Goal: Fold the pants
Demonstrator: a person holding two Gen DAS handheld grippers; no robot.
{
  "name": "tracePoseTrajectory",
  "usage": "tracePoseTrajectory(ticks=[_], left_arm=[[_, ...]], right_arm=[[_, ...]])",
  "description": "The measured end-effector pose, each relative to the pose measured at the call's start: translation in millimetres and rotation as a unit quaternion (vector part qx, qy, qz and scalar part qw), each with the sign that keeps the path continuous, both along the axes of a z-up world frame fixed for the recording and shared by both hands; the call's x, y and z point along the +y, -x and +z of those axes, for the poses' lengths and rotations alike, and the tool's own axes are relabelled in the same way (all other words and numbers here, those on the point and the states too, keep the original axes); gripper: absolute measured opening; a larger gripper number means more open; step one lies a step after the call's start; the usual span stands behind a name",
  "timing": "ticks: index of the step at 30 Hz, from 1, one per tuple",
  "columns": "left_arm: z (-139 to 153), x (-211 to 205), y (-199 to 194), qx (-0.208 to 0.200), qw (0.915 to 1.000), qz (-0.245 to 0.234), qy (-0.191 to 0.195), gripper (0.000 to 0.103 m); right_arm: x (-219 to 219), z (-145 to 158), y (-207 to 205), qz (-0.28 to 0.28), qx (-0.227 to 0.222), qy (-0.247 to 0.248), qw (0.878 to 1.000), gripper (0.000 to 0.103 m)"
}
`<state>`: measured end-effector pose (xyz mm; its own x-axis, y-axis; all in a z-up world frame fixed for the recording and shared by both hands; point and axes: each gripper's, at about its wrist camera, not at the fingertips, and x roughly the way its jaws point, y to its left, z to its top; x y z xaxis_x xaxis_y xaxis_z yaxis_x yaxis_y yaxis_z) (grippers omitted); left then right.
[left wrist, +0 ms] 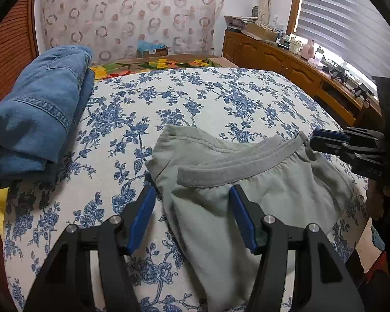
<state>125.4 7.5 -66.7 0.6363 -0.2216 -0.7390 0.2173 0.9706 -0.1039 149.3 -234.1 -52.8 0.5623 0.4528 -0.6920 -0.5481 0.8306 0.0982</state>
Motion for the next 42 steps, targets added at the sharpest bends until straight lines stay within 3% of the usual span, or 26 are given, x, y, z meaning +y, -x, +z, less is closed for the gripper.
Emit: tracePoseTrajectory(ticks=[9, 11, 13, 20, 25, 26, 32, 38, 42], left_arm=[[0, 3, -7, -0.007, 0.9999, -0.002, 0.011, 0.059], [-1, 2, -10, -0.005, 0.9999, -0.009, 0.014, 0.059], [-1, 1, -11, -0.005, 0.9998, -0.013, 0.012, 0.057], [4, -6, -8, -0.021, 0.9989, -0.040, 0.015, 0.037], [7, -5, -14, -0.022, 0.9987, -0.040, 0.024, 0.011], [9, -5, -14, -0.024, 0.9985, -0.041, 0.026, 0.010], [23, -4, -15, -0.041, 0.9978, -0.038, 0.034, 0.010], [11, -9, -24, -0.020, 0.9992, -0.032, 0.009, 0.013], [9, -9, -22, -0.017, 0.9995, -0.025, 0.000, 0.020]], right_arm=[[8, -14, -16, 0.009, 0.033, -0.001, 0.999, 0.026], [10, -14, -16, 0.014, 0.033, 0.000, 0.999, 0.012], [10, -11, -14, 0.012, 0.017, 0.002, 1.000, 0.007], [9, 6, -10, 0.009, -0.022, -0.016, 1.000, 0.005], [13, 0, -15, 0.004, -0.018, -0.001, 1.000, 0.005], [13, 0, -15, 0.003, -0.020, -0.002, 1.000, 0.005], [12, 9, -8, -0.007, -0.052, -0.003, 0.999, 0.005], [21, -3, -15, -0.007, -0.031, 0.031, 0.999, 0.005], [20, -5, -16, -0.006, -0.023, 0.028, 0.999, 0.005]])
